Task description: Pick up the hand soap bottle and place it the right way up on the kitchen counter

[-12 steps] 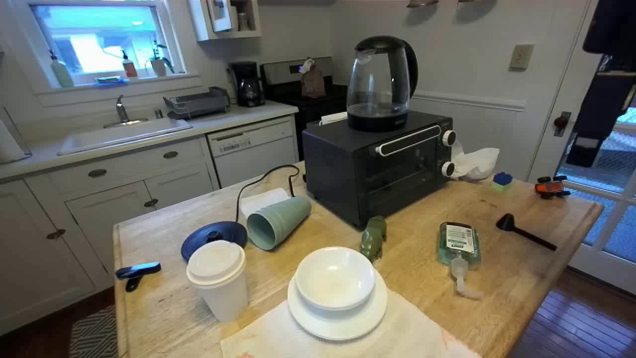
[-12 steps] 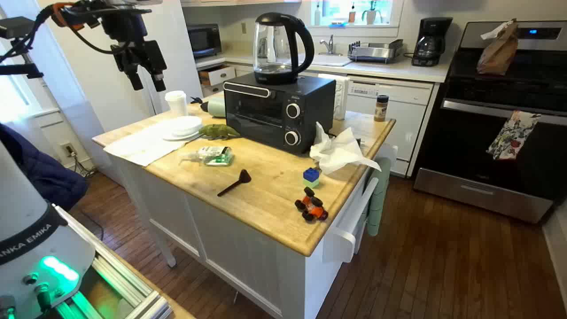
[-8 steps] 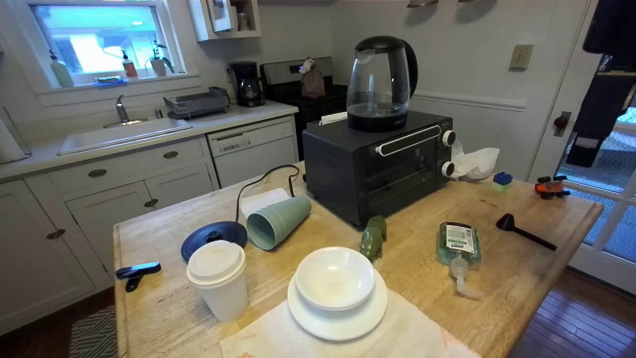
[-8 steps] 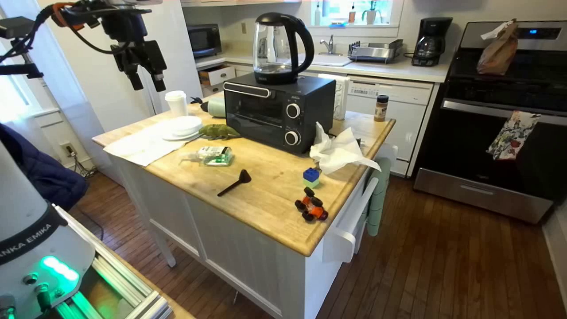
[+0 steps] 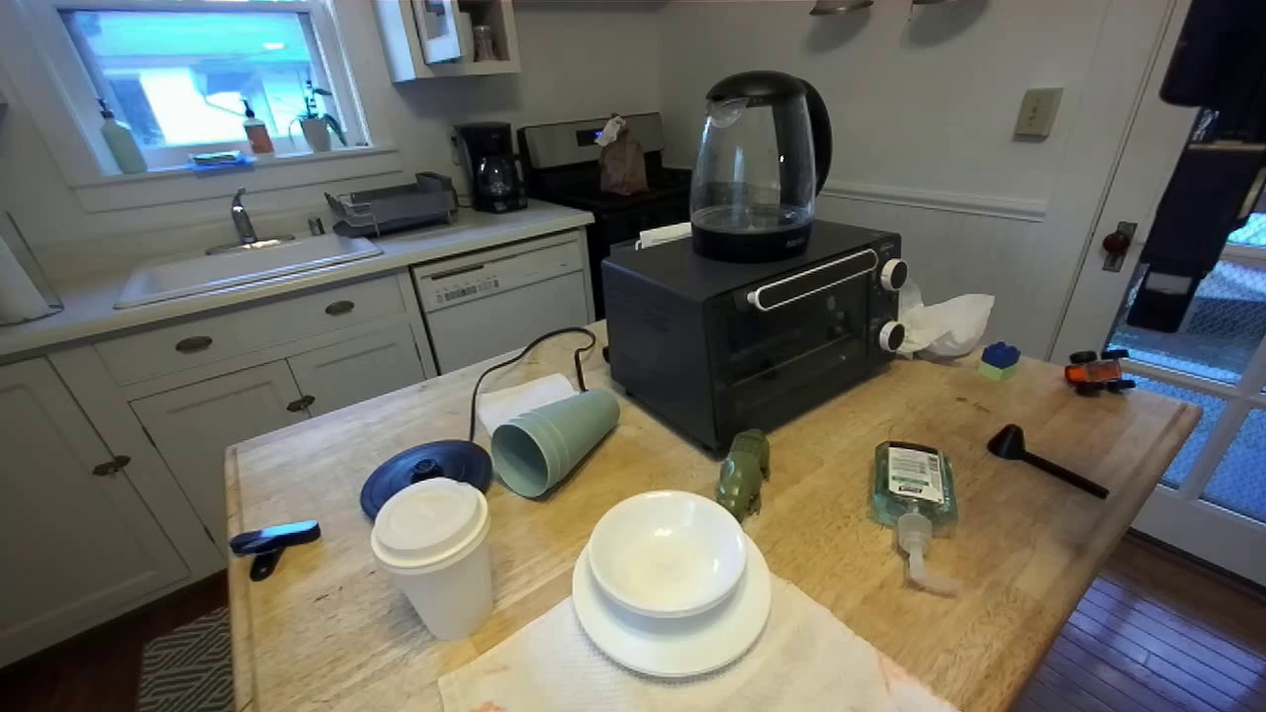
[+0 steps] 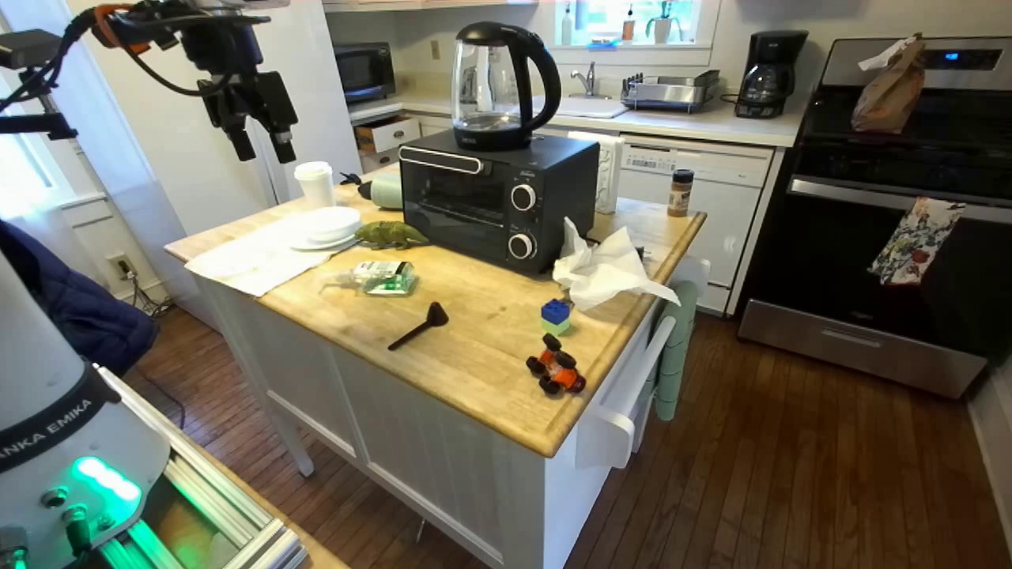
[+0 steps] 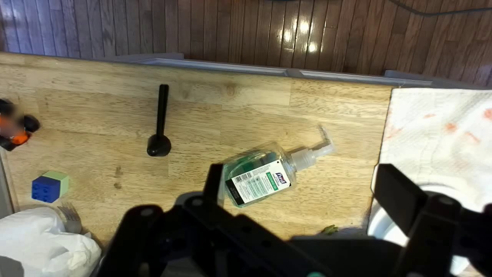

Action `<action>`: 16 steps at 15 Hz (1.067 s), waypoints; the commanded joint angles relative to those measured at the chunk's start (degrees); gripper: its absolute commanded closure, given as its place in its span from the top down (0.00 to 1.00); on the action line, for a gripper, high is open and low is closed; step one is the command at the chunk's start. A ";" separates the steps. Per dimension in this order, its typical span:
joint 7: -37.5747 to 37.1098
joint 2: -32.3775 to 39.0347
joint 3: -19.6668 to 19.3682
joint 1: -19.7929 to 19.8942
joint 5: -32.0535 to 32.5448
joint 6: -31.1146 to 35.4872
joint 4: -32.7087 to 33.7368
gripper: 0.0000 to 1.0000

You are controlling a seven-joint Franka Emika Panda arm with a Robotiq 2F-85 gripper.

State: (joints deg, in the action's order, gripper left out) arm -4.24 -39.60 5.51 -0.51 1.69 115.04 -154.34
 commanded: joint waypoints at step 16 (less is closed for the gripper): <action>-13.06 8.59 3.79 -1.77 0.13 1.64 -2.05 1.00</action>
State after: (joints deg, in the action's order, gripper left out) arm -17.23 -31.00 9.57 -2.03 1.69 116.88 -156.49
